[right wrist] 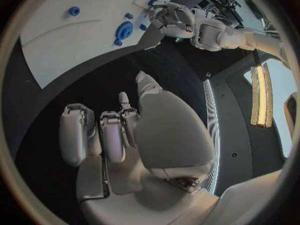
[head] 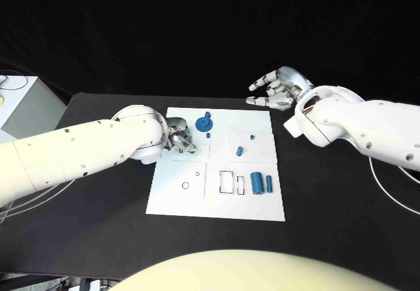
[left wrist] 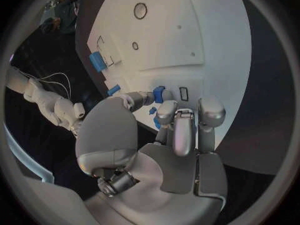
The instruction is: Assemble the parts on the task board
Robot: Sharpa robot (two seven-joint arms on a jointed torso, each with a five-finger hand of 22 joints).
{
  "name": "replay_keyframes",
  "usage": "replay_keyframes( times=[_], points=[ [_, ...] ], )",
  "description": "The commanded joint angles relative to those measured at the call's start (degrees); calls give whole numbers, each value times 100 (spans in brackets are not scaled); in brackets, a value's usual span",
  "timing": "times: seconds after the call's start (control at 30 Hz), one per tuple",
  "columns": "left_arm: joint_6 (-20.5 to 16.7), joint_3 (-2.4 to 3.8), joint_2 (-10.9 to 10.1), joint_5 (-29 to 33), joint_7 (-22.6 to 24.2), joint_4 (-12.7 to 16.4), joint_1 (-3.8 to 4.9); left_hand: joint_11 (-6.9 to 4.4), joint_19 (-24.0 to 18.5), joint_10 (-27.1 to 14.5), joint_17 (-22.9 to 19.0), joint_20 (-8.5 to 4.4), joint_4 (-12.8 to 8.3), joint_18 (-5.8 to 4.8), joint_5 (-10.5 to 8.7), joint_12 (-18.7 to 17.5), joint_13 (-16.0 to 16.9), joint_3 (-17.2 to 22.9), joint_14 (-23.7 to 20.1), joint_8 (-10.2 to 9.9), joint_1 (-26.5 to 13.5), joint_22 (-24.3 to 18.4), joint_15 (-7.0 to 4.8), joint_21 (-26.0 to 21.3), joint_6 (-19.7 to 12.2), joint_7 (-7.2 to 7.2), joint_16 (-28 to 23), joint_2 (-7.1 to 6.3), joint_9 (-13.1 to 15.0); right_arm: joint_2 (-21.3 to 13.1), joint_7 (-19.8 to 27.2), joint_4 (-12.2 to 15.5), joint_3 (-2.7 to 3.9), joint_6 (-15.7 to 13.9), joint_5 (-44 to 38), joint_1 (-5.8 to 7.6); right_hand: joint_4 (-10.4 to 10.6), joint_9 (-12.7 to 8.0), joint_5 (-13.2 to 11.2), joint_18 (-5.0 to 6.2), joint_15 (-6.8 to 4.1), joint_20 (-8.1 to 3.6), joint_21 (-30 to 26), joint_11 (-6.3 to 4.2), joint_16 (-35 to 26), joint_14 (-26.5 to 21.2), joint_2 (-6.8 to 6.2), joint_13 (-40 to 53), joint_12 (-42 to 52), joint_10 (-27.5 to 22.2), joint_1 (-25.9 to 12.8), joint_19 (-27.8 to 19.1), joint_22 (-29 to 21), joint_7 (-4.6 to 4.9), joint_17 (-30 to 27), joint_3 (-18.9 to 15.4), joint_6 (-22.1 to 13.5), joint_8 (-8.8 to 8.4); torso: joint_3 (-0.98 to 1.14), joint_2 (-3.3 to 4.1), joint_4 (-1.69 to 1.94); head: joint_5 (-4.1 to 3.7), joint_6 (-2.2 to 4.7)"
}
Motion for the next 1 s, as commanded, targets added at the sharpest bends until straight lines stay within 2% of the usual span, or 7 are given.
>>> replay_keyframes(
  times=[0.03,0.13,0.43,0.6,0.77,1.0],
  points=[
    [191,-9,53,11,38,0,-14,14,16,25,855,-15,-1203,-89,7,2,-2,1198,422,-6,12,-9,-24,31,77,-94,19,55,-4,0,47,9,2,77,-10,-4,0,-8,28,81,14,-11,-42,-1,-33,481,8,452,-34,-54,-63,53,600,11,1004,48,-16,29,2,-2,4,0,-5],
    [194,-9,77,10,36,-27,-14,14,16,25,855,-15,-1203,-89,7,2,-2,1198,422,-6,12,-9,-24,31,77,-94,19,55,-4,1,47,11,2,76,-10,-4,0,-8,28,81,14,-11,-42,-1,-33,481,8,452,-34,-54,-63,53,600,11,1004,48,-16,29,5,-1,3,1,-5],
    [204,-10,133,11,35,-105,-15,19,11,29,861,-13,-1175,-90,-22,-5,-12,1165,423,-21,-33,-9,-19,29,76,-92,20,47,5,-8,50,24,2,73,-20,-4,0,-8,28,81,14,-11,-42,-1,-33,481,8,452,-34,-54,-63,53,600,11,1004,48,-16,29,-4,0,4,-13,-11],
    [198,-11,154,10,37,-140,-17,-6,-26,46,857,-9,-990,-85,-129,-27,-64,770,423,-73,-195,-52,-25,-20,60,-141,14,19,54,-12,53,32,2,73,-22,-4,0,-9,29,85,14,-11,-58,0,-40,477,7,444,-40,-60,-70,47,589,11,988,49,-18,29,-4,-3,6,-19,-11],
    [218,-11,146,-2,38,-148,-19,-21,-35,35,838,-20,-862,-82,-145,-30,-72,514,417,-122,-251,-79,-38,-49,89,-168,1,-5,61,-16,56,36,2,73,-20,-4,0,-9,29,85,14,-11,-58,0,-40,477,7,444,-40,-60,-70,47,589,11,988,49,-18,29,-1,-9,3,-20,-11],
    [234,-11,101,-23,36,-124,-22,-31,-32,4,837,-31,-515,-82,-157,-16,-69,-160,417,-239,-352,-119,-48,-97,208,-184,-7,-58,49,-26,63,39,2,67,5,-4,2,-9,29,87,15,-11,-67,0,-43,475,7,441,-43,-62,-76,43,582,12,983,49,-21,28,-5,-12,5,-22,-11]
  ],
)
